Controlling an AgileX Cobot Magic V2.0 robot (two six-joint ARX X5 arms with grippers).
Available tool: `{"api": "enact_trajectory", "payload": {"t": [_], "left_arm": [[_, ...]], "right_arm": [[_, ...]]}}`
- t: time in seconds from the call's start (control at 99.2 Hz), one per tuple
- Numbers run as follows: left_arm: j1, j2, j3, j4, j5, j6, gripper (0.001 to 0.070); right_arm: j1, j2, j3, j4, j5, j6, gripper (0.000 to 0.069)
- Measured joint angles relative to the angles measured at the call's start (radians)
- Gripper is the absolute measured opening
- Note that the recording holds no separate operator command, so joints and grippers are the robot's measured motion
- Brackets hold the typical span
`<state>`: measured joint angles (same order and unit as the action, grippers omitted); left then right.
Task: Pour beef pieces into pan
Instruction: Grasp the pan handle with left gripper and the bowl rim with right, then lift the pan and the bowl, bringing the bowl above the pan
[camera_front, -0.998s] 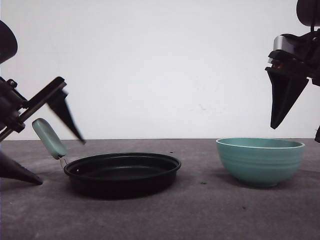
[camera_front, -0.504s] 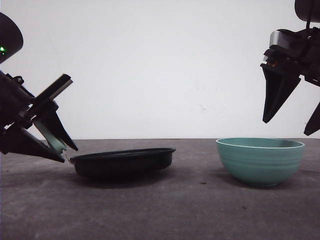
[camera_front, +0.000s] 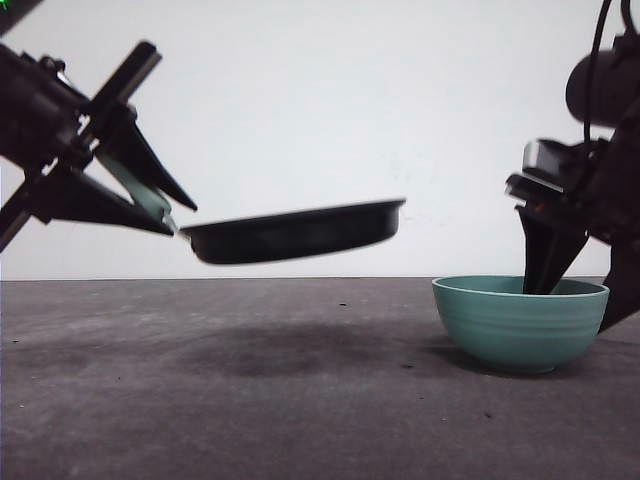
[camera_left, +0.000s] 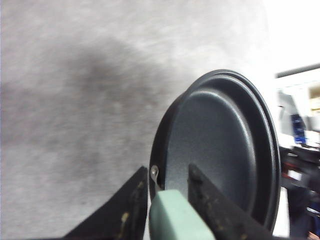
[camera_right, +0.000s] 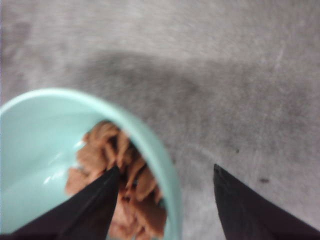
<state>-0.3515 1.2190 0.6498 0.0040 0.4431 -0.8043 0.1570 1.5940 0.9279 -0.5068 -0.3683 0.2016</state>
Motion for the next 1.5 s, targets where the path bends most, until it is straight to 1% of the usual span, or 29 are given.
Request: {"api": "enact_trajectory", "payload": {"t": [0.151,0.222,0.272,0.323,0.414,0.454,0.494,0.545,0.666,0.787,0.918,0.988,1.039,1.12,1.18,1.281,1.362,1.442,1.503], "left_arm": [[0.000,-0.016,0.000,-0.001,0.032,0.000,0.0112],[0.000,-0.016,0.000,-0.008,0.037,0.001,0.0112],[0.000,-0.016,0.000,-0.009,0.039,0.002,0.0112],[-0.001,-0.016,0.000,-0.008,0.039,0.003,0.0112],[-0.003,-0.016,0.000,-0.008,0.039,0.004,0.0112],[-0.003,-0.016,0.000,-0.008,0.039,0.006,0.0112],[-0.004,-0.016,0.000,-0.008,0.039,0.008,0.0112],[-0.006,-0.016,0.000,-0.010,0.039,0.012,0.0112],[-0.010,-0.016,0.000,-0.040,0.032,0.027,0.0112],[-0.012,-0.016,0.000,-0.092,0.003,0.047,0.0111],[-0.011,-0.016,0.016,-0.161,-0.007,0.084,0.0111],[-0.015,-0.016,0.045,-0.215,-0.008,0.111,0.0111],[-0.025,-0.016,0.072,-0.239,-0.020,0.133,0.0111],[-0.048,-0.018,0.117,-0.251,-0.031,0.157,0.0111],[-0.066,-0.018,0.152,-0.252,-0.031,0.162,0.0110],[-0.084,-0.018,0.204,-0.251,-0.029,0.162,0.0110],[-0.089,-0.019,0.238,-0.255,-0.029,0.158,0.0110],[-0.089,-0.021,0.251,-0.277,-0.034,0.157,0.0109],[-0.090,-0.021,0.254,-0.295,-0.034,0.156,0.0109]], "right_arm": [[0.000,0.004,-0.001,0.056,-0.027,0.033,0.0362],[0.000,0.004,-0.001,0.072,-0.031,0.048,0.0362],[-0.001,0.004,-0.001,0.077,-0.031,0.060,0.0344],[-0.001,0.004,-0.001,0.078,-0.031,0.066,0.0293],[-0.002,0.004,-0.001,0.079,-0.030,0.069,0.0145],[-0.003,0.004,-0.001,0.079,-0.030,0.069,0.0091],[-0.003,0.004,-0.001,0.077,-0.029,0.068,0.0058],[-0.003,0.004,-0.001,0.079,-0.028,0.069,0.0036],[-0.003,0.003,-0.001,0.103,-0.021,0.068,0.0022],[-0.003,-0.026,-0.002,0.140,-0.003,0.070,0.0021],[-0.003,-0.146,-0.002,0.194,0.081,0.085,0.0021],[0.000,-0.213,0.007,0.234,0.087,0.091,0.0021],[0.008,-0.255,0.015,0.267,0.094,0.092,0.0021],[0.048,-0.316,0.022,0.318,0.109,0.095,0.0020],[0.095,-0.353,0.024,0.341,0.124,0.095,0.0020],[0.185,-0.388,0.025,0.342,0.193,0.095,0.0019],[0.264,-0.387,0.025,0.340,0.286,0.087,0.0019],[0.349,-0.385,0.025,0.342,0.430,0.055,0.0018],[0.416,-0.385,0.025,0.365,0.552,0.009,0.0018]]}}
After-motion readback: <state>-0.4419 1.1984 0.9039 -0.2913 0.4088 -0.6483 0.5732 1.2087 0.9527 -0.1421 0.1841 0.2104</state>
